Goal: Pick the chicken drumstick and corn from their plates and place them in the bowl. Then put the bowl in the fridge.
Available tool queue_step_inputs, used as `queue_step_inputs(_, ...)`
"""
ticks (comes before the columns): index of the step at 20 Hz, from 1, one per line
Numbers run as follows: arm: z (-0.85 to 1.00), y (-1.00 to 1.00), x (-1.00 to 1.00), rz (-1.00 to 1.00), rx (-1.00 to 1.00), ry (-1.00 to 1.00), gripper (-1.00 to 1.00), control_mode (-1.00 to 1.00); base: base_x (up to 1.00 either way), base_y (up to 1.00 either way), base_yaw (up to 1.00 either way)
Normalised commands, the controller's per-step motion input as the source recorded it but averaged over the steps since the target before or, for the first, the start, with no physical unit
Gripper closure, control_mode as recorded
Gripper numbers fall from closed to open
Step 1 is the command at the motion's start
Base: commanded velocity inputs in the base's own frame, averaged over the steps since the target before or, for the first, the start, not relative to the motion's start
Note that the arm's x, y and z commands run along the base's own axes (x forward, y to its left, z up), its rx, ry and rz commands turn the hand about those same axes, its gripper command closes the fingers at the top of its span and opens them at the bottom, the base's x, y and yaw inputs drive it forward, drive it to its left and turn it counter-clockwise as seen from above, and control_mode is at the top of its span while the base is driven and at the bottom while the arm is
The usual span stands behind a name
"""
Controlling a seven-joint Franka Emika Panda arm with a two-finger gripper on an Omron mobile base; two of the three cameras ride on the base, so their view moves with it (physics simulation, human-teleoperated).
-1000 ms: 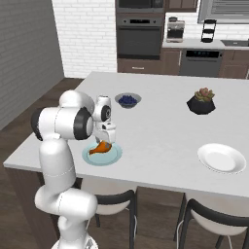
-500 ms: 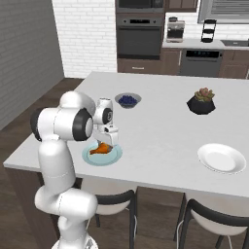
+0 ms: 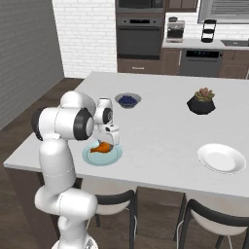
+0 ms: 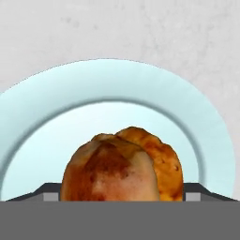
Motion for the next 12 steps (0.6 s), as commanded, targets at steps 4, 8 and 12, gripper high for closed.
queue_step_inputs(4,-0.12,0.0,-0.06,0.02,0.0,-0.05,1.0,-1.0,0.0,0.0,0.0)
queue_step_inputs(8,0.35,0.0,-0.42,0.0,0.02,-0.17,1.0,-1.0,0.0,0.0,0.0)
queue_step_inputs(12,1.0,0.0,-0.85,0.0,0.03,-0.14,1.0,-1.0,0.0,0.0,0.0)
